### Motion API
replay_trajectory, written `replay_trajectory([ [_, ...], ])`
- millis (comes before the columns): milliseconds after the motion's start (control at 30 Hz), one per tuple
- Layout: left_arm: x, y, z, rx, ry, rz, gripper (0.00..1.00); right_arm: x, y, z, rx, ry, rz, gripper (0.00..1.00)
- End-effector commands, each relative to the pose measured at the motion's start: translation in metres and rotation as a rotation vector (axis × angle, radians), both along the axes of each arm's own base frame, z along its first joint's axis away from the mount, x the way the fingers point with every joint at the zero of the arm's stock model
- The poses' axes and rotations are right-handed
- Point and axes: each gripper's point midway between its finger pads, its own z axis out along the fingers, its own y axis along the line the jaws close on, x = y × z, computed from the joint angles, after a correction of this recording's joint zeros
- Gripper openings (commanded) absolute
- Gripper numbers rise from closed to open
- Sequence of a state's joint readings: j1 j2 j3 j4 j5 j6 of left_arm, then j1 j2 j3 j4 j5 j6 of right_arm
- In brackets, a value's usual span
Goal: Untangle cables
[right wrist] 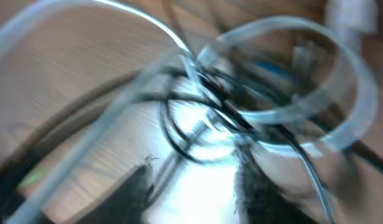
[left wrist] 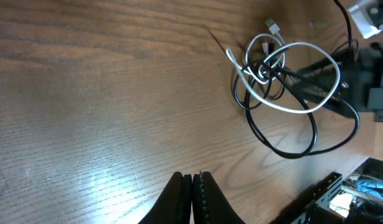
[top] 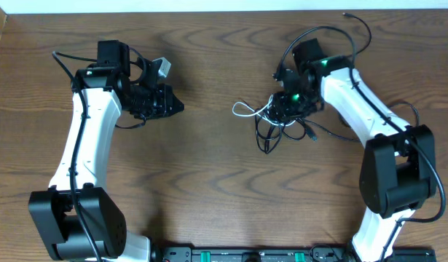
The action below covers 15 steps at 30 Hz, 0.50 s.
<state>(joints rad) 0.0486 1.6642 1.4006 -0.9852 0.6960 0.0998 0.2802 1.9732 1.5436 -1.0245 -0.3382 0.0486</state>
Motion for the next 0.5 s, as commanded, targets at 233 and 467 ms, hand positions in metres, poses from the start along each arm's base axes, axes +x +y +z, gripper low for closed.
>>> replay_trajectory([
  [233, -0.005, -0.057, 0.005, -0.001, -0.061, -0.135, 0.55, 0.033, -0.09, 0.013, -0.335, -0.112, -0.31, 0.78],
  [467, -0.002, -0.135, -0.004, 0.039, -0.122, -0.198, 0.76, 0.033, -0.131, 0.012, -0.39, -0.09, -0.403, 0.89],
])
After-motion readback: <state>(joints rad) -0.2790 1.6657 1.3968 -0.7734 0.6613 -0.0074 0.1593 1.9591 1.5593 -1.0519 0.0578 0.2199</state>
